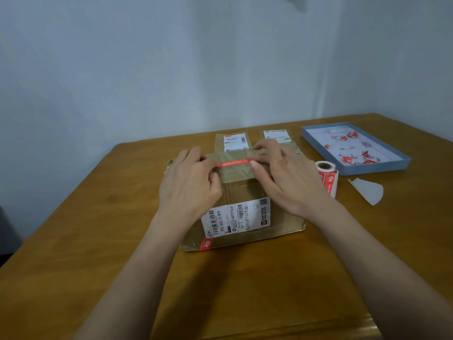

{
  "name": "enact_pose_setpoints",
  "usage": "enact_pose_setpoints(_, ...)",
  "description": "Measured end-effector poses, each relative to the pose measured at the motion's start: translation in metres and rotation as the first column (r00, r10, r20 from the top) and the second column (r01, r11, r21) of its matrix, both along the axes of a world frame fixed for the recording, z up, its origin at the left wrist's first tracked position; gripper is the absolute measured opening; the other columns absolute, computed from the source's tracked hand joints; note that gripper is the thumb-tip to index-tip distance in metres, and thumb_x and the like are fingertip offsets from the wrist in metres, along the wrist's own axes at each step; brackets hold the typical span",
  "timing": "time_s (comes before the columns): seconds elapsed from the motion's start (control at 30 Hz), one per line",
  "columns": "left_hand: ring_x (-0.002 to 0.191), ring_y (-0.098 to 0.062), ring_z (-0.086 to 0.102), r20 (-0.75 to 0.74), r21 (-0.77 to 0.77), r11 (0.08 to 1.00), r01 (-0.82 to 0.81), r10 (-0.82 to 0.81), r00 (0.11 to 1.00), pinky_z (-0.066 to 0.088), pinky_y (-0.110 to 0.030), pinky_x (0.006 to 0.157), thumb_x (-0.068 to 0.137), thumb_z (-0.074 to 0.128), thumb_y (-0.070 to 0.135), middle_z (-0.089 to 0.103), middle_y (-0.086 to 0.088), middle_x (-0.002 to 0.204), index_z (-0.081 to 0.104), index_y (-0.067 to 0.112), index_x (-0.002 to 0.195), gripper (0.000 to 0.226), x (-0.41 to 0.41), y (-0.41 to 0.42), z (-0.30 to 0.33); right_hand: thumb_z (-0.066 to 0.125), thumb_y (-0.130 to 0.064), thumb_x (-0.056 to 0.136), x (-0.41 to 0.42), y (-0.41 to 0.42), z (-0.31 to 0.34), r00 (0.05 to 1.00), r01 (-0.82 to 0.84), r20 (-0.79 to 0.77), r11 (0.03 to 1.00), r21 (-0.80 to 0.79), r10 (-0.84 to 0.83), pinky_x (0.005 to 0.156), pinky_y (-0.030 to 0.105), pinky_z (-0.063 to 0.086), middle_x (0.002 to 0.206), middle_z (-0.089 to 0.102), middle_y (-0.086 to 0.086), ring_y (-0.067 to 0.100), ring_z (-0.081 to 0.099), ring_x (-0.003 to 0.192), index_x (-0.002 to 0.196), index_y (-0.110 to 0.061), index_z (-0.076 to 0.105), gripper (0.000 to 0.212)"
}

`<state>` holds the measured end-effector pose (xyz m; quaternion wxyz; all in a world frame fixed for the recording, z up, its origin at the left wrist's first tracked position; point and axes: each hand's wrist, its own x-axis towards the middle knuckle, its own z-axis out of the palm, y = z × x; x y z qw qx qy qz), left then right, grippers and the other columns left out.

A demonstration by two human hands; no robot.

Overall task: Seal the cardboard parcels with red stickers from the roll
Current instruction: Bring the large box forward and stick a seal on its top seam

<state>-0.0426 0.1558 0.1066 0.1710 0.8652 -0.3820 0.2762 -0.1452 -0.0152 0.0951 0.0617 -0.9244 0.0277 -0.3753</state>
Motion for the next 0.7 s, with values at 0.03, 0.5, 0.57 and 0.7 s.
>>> enact_pose_setpoints(0.03, 0.095, -0.019, 0.051, -0.006, 0.013, 0.999, -0.03, 0.03, 1.0, 0.038, -0.031, 0.066, 0.08, 0.032, 0.027, 0.058, -0.001, 0.099, 0.072, 0.02, 0.11, 0.05, -0.001, -0.001, 0.0, 0.023, -0.048, 0.102, 0.001, 0.0, -0.001, 1.0, 0.005, 0.018, 1.0, 0.027, -0.006, 0.058, 0.028, 0.042, 0.09, 0.066, -0.015, 0.011, 0.058, 0.091, 0.123, -0.021, 0.038, 0.038)
enact_pose_setpoints(0.5, 0.13, -0.01, 0.034, -0.599, -0.671, 0.662, -0.334, -0.219, 0.77, 0.027, -0.028, 0.102, 0.104, 0.019, 0.048, 0.036, 0.006, 0.143, 0.027, 0.016, 0.148, 0.055, -0.006, 0.037, -0.04, 0.033, -0.057, 0.095, -0.028, -0.003, -0.045, 0.963, -0.086, 0.211, 0.553, 0.829, -0.166, 0.112, 0.038, 0.029, 0.155, 0.026, -0.004, 0.011, 0.027, 0.139, 0.149, -0.037, 0.009, 0.062)
enact_pose_setpoints(0.57, 0.125, -0.002, 0.029, -0.641, -0.68, 0.65, -0.339, -0.303, 0.705, 0.023, -0.025, 0.103, 0.1, 0.014, 0.058, 0.032, 0.016, 0.135, 0.027, 0.02, 0.149, 0.063, -0.006, 0.038, -0.053, 0.032, -0.062, 0.091, -0.03, 0.002, -0.062, 0.98, -0.047, 0.133, 0.474, 0.879, -0.15, 0.115, 0.043, 0.028, 0.157, 0.019, -0.004, 0.016, 0.023, 0.143, 0.15, -0.037, 0.005, 0.07)
enact_pose_setpoints(0.7, 0.145, -0.013, 0.025, -0.742, -0.612, 0.697, -0.373, -0.342, 0.576, 0.019, -0.05, 0.119, 0.069, 0.009, 0.096, 0.03, 0.01, 0.157, 0.034, 0.048, 0.144, 0.093, 0.013, 0.041, -0.077, 0.031, -0.052, 0.097, -0.034, 0.004, -0.07, 0.99, -0.032, 0.086, 0.41, 0.911, -0.114, 0.106, 0.033, 0.032, 0.155, 0.025, 0.001, 0.021, 0.031, 0.139, 0.151, -0.032, 0.002, 0.065)
